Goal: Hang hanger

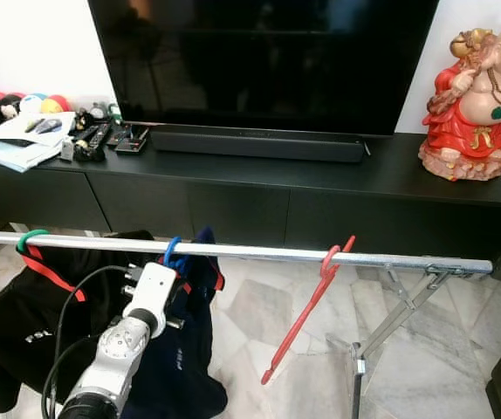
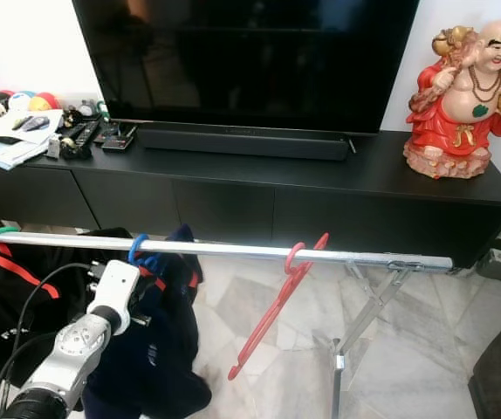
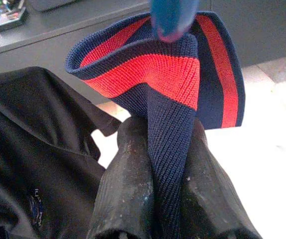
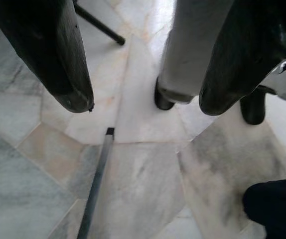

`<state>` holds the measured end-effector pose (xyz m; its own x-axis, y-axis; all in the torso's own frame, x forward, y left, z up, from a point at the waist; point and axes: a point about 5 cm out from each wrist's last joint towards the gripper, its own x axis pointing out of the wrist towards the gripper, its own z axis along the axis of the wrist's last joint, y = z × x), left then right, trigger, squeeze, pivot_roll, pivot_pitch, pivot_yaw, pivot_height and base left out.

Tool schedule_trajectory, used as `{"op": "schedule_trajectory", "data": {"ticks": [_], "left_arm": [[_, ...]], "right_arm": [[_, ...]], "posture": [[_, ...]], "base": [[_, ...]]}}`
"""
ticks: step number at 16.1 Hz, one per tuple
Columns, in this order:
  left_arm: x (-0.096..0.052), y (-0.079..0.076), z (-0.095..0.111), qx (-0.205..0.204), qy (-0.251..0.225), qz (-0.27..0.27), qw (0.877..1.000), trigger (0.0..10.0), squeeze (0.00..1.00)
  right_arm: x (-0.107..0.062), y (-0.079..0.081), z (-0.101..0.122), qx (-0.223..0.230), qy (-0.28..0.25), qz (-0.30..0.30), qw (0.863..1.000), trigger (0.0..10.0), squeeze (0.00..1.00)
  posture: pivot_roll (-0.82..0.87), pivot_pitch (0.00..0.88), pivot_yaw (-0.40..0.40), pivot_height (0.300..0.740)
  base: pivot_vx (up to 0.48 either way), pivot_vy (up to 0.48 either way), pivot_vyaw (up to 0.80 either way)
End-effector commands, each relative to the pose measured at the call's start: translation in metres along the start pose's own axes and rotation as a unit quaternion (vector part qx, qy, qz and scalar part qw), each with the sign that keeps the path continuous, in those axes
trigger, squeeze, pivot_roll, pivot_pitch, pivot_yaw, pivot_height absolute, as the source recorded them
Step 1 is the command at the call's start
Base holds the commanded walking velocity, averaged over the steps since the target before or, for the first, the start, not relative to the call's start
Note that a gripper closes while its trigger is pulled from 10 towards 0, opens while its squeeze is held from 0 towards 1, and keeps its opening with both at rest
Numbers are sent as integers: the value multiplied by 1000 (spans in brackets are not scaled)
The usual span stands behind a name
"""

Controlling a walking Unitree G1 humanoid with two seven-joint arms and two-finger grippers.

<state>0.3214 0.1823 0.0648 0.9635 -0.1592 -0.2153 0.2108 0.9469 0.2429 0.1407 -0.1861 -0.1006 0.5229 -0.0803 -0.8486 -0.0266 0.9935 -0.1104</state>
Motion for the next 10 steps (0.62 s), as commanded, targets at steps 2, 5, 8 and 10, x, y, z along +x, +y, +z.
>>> {"op": "schedule_trajectory", "data": {"ticks": [2,5,8,10], "left_arm": [[-4,-5,-10,16,29,-24,999,10000,0],[-9,-9,-13,-5,25,-27,999,10000,0],[-12,-8,-11,-34,5,-15,999,10000,1000],[-15,-5,-4,-58,-23,-4,998,10000,1000]], "right_arm": [[-1,9,-5,3,6,4,1000,10000,0],[0,14,-1,2,4,6,1000,10000,0],[1,2,5,3,-2,0,1000,10000,0],[1,-7,6,4,-5,-4,1000,10000,0]], "posture": [[17,47,52,740],[20,48,52,740],[20,48,52,740],[20,46,50,740]], "base": [[0,0,0],[0,0,0],[0,0,0],[0,0,0]]}}
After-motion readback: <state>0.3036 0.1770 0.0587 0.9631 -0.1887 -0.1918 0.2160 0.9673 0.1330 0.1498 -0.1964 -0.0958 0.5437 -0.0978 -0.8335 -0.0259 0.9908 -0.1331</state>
